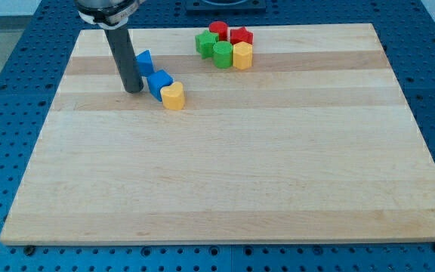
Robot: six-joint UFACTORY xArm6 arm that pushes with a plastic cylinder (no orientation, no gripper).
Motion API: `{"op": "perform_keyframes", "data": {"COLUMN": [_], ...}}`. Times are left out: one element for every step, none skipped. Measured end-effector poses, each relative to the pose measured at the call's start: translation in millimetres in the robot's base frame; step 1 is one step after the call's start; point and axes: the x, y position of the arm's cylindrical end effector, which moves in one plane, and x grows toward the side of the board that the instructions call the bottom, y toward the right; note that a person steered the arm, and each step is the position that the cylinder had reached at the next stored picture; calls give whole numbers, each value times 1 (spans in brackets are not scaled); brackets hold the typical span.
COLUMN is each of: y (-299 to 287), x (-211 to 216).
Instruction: Push the blue cube to the top of the yellow heart
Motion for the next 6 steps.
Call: {"op": "perform_keyframes", "data": {"y": [-11,-8,-7,13,50,77], "x": [-1,-5,-8,-8,-6,15]}}
